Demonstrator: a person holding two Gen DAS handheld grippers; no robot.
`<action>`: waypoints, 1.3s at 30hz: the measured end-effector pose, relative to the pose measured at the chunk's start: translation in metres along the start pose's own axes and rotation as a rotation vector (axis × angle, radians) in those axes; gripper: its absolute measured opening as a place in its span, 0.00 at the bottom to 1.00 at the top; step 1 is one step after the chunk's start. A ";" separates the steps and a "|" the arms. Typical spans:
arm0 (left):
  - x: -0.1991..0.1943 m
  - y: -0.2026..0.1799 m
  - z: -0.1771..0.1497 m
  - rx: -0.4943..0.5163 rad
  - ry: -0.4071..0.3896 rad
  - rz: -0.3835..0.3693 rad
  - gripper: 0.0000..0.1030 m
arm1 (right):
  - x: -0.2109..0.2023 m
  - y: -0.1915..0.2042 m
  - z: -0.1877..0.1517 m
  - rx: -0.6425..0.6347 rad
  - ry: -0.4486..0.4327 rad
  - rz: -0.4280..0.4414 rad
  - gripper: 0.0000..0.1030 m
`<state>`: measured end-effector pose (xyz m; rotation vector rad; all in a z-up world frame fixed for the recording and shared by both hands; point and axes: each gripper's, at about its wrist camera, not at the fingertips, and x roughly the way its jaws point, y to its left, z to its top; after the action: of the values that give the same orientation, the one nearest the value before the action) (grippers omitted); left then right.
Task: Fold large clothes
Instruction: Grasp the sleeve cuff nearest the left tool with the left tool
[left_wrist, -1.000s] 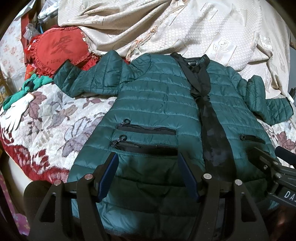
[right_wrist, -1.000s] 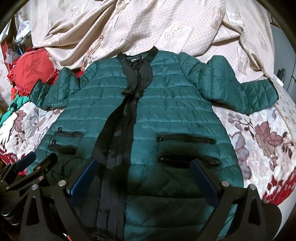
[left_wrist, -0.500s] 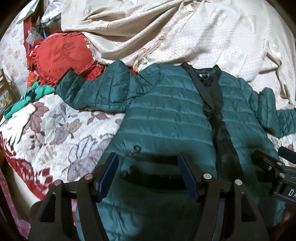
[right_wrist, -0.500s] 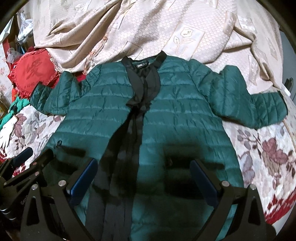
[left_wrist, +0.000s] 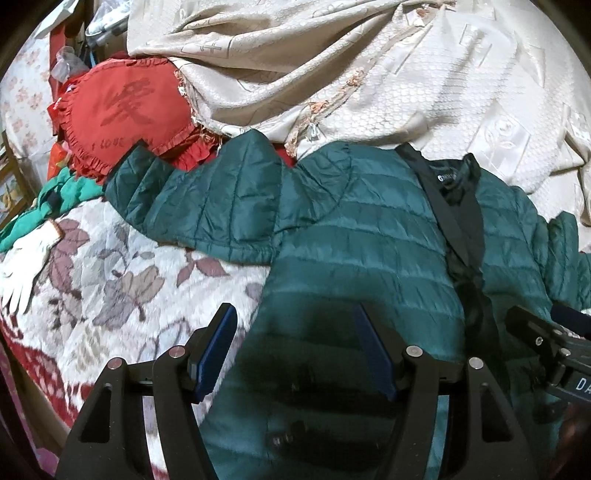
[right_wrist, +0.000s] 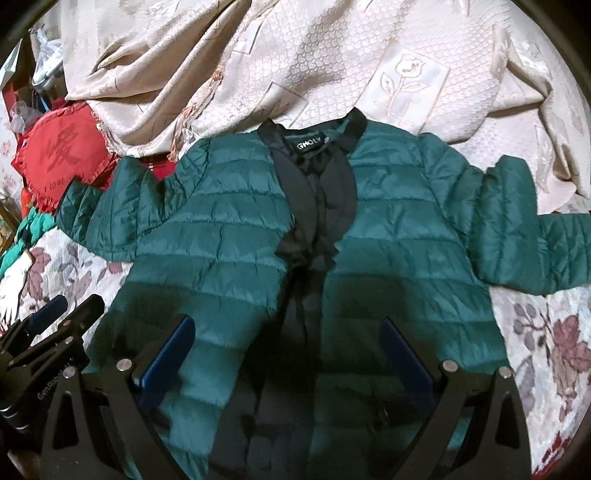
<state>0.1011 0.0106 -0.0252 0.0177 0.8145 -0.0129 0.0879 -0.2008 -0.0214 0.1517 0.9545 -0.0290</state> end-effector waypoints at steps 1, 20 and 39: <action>0.004 0.001 0.004 -0.001 0.001 -0.003 0.48 | 0.004 0.001 0.004 0.001 0.002 0.001 0.99; 0.068 0.037 0.043 -0.072 0.031 0.009 0.48 | 0.069 0.024 0.044 -0.033 0.026 0.032 0.99; 0.107 0.188 0.090 -0.398 -0.052 0.148 0.48 | 0.091 0.046 0.041 -0.093 0.068 0.099 0.99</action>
<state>0.2431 0.1967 -0.0393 -0.2973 0.7505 0.2874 0.1784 -0.1574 -0.0668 0.1142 1.0133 0.1126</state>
